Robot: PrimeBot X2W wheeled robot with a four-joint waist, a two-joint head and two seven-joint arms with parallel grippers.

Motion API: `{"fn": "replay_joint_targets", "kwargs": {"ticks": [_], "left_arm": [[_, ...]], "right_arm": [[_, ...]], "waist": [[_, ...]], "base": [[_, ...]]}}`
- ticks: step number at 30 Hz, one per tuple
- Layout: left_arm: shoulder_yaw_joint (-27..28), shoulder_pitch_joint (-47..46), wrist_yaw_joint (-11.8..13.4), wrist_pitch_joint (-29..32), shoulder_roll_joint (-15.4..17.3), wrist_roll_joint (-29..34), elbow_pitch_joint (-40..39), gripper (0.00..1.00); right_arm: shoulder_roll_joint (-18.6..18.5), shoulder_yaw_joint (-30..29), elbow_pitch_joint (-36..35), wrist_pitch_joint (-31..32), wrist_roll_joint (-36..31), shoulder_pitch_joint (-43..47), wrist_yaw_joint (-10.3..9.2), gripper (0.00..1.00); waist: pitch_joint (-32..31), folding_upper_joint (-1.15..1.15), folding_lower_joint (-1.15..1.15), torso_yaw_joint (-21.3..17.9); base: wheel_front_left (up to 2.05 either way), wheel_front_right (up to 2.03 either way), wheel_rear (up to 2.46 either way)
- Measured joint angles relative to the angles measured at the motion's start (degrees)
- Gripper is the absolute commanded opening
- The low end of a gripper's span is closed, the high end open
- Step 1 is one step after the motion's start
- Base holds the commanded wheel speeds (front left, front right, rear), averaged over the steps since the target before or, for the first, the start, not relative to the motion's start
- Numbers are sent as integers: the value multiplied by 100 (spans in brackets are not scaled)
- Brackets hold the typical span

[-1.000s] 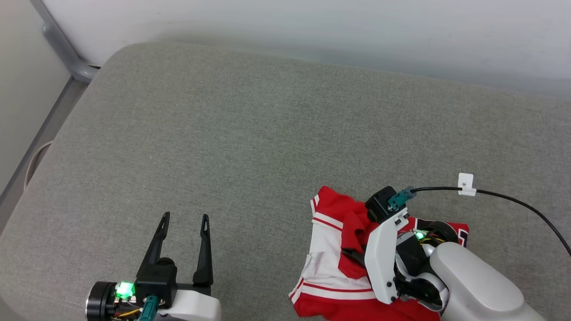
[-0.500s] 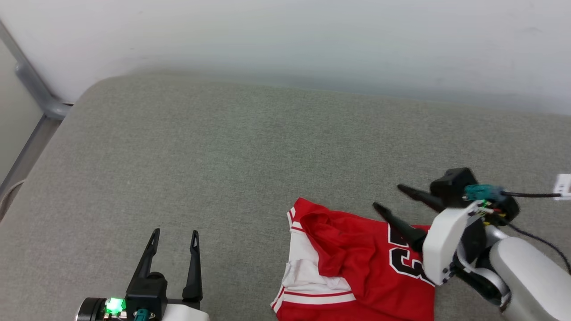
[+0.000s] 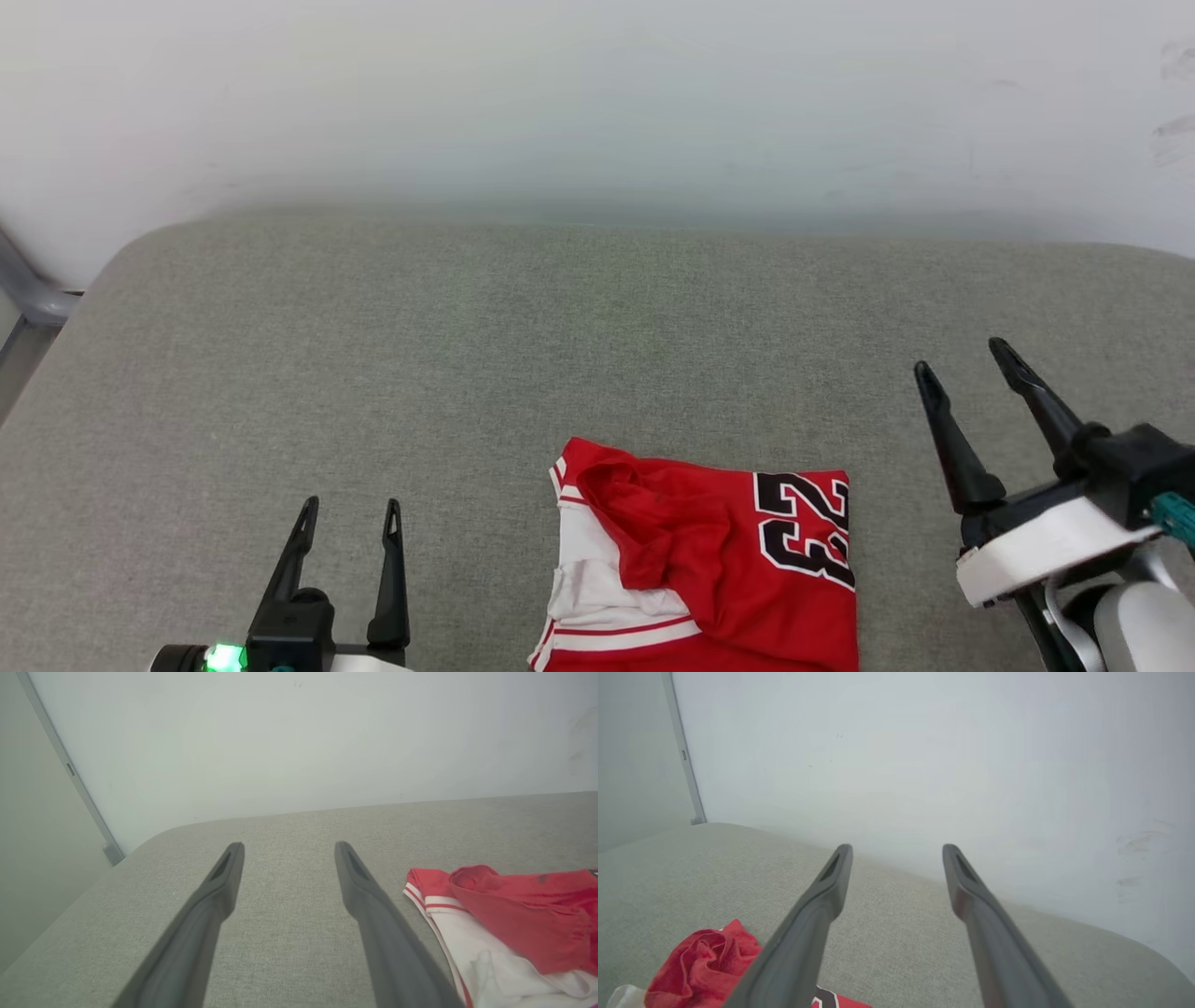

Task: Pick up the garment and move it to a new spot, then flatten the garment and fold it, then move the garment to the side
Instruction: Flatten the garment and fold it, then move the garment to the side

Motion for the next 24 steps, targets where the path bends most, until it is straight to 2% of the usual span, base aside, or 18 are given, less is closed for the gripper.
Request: {"fn": "replay_joint_targets", "kwargs": {"ticks": [6,10,18,24], "left_arm": [[42,83,-37,0,14,-23,-73,100],[46,97,-63,0,31,-23,-94,100],[34,113,-133,0,27,-32,-97,100],[27,201,-152,0,29,-25,-99,100]], "right_arm": [[730,-853,-445,-390,-637,739,1,100],[1062,-1154,-654,-489,-781,1141,1,100],[1300,-1371,-851,-578,-904,1725,0,100],[1358,-1269,-818,-621,-1069,2026,0,100]], "waist": [[-68,0,0,-124],[-72,0,0,-169],[-99,0,0,-213],[-116,0,0,-203]], "base": [[0,0,0],[0,0,0],[0,0,0],[0,0,0]]}}
